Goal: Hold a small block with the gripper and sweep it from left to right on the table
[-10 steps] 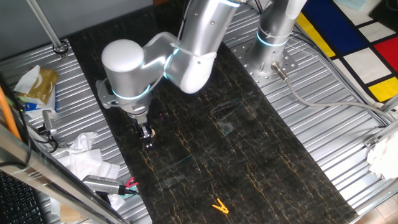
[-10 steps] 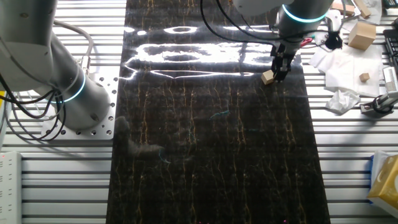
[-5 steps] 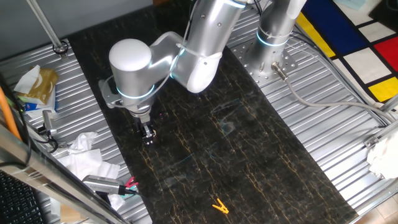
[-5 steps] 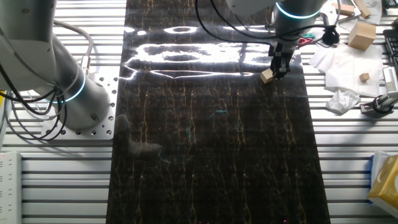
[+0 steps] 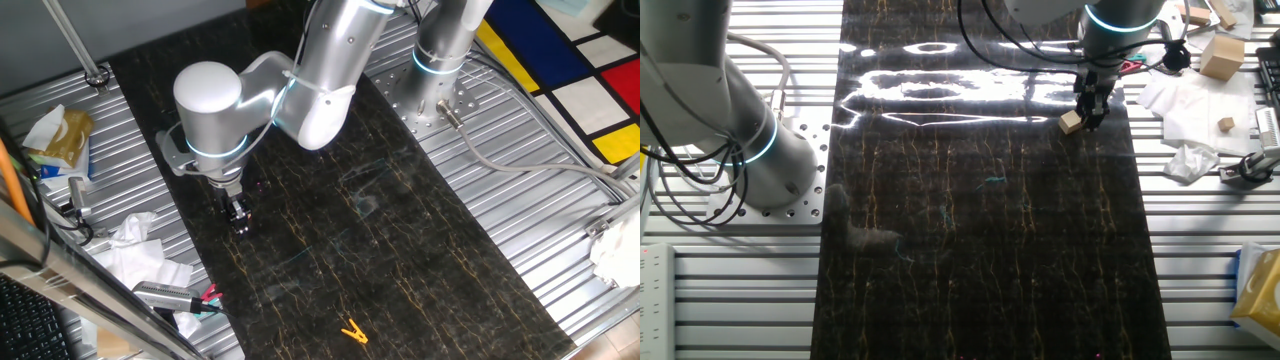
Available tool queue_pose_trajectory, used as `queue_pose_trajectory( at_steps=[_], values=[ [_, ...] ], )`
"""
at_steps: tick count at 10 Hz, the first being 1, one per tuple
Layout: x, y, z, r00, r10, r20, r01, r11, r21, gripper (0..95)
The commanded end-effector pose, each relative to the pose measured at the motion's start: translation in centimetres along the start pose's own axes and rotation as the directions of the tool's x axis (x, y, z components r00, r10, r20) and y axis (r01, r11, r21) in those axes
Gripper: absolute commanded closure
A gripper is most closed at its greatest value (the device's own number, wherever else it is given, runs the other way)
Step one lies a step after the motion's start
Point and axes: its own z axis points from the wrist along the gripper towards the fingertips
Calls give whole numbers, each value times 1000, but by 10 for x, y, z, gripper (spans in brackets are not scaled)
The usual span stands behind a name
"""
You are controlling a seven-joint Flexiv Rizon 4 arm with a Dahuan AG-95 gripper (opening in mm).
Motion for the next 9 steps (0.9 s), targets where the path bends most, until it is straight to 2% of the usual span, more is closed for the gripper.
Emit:
queue_pose_trajectory(
  at_steps=[1, 3, 6, 9],
  values=[
    [0, 0, 1, 1000, -13, 2, 13, 1000, 1, 380],
    [0, 0, 1, 1000, -21, 4, 21, 1000, 0, 380],
    [0, 0, 1, 999, -36, -8, 36, 999, 22, 380],
    [0, 0, 1, 999, -36, -5, 36, 999, 20, 380]
  ],
)
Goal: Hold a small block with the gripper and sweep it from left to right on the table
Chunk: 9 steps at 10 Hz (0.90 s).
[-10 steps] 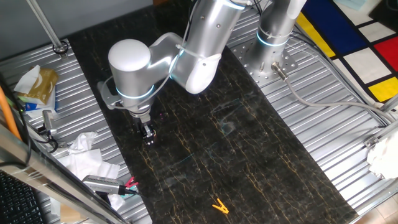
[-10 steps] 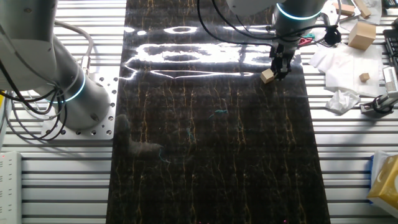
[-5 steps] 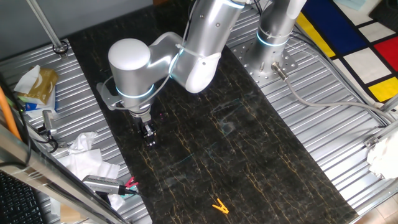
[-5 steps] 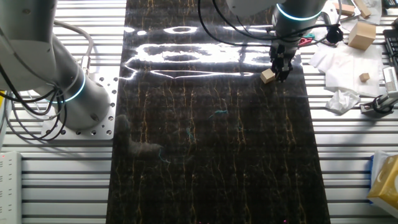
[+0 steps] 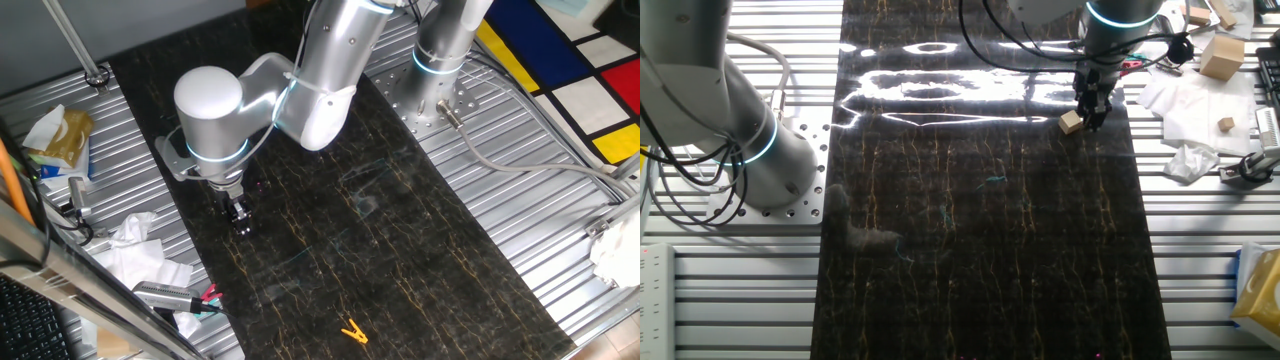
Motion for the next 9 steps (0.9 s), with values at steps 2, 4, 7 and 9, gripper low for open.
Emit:
queue_pose_trajectory(
  at_steps=[2, 4, 7, 9],
  values=[
    [0, 0, -1, 1000, 19, 4, -19, 1000, -11, 380],
    [0, 0, -1, 999, 42, 5, -41, 999, -20, 380],
    [0, 0, -1, 999, 53, 7, -53, 998, -22, 380],
    [0, 0, -1, 999, 45, 4, -45, 999, -15, 380]
  ],
)
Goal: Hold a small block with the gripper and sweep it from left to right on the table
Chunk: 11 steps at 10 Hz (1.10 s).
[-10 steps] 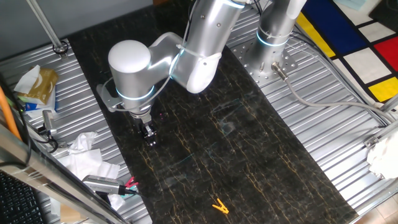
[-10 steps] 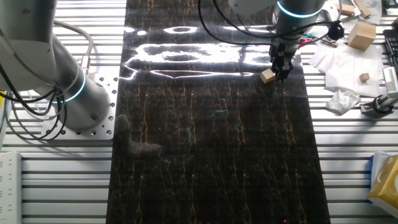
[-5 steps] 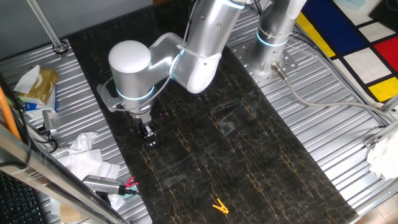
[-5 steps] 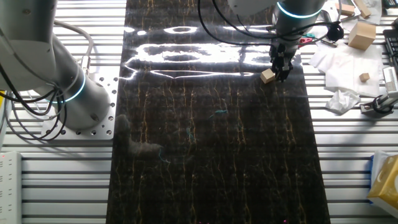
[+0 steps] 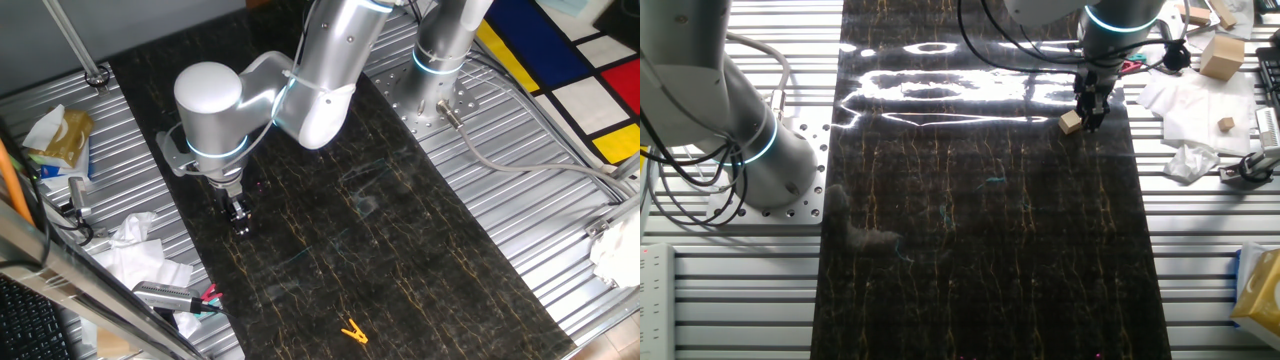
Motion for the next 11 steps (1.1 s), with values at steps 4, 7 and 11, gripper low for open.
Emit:
queue_pose_trajectory(
  at_steps=[4, 7, 11],
  values=[
    [4, -1, -3, 1000, -3, 3, 3, 1000, 2, 380],
    [4, -1, -2, 1000, 9, 6, -9, 1000, -20, 380],
    [5, -1, -1, 1000, 17, 3, -17, 1000, -24, 380]
  ],
)
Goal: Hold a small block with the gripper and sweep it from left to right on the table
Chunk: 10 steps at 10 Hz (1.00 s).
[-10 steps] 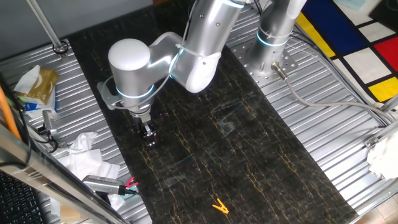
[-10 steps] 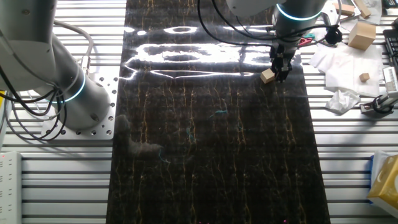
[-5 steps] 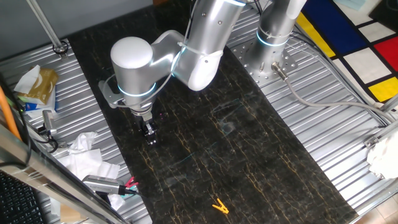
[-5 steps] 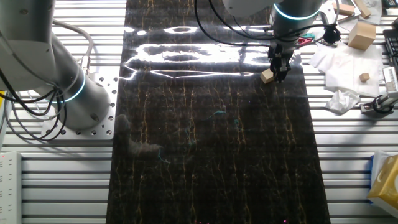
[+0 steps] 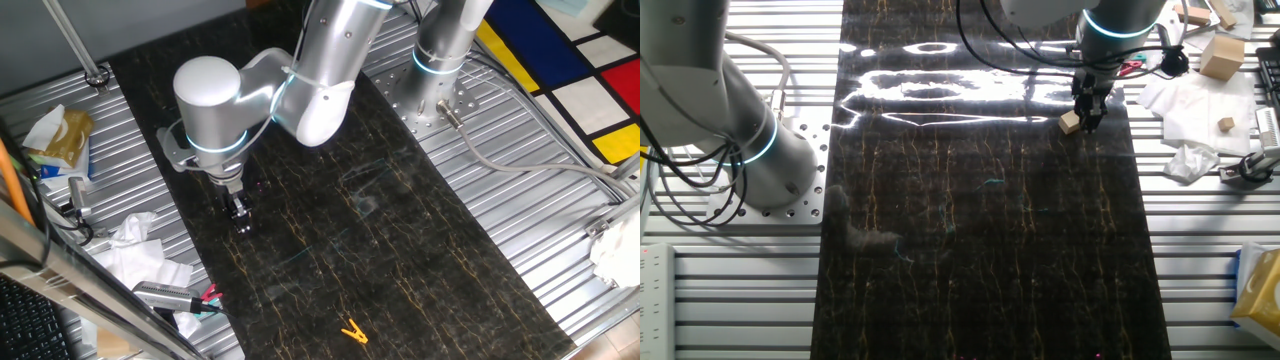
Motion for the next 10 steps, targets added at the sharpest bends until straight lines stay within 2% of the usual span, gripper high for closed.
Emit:
queue_pose_trajectory(
  at_steps=[1, 6, 10],
  values=[
    [4, 1, 3, 1000, 7, 4, -7, 1000, 0, 380],
    [4, 2, 4, 1000, 13, 5, -13, 1000, -4, 380],
    [8, 5, 8, 999, 31, 10, -31, 999, -21, 380]
  ],
)
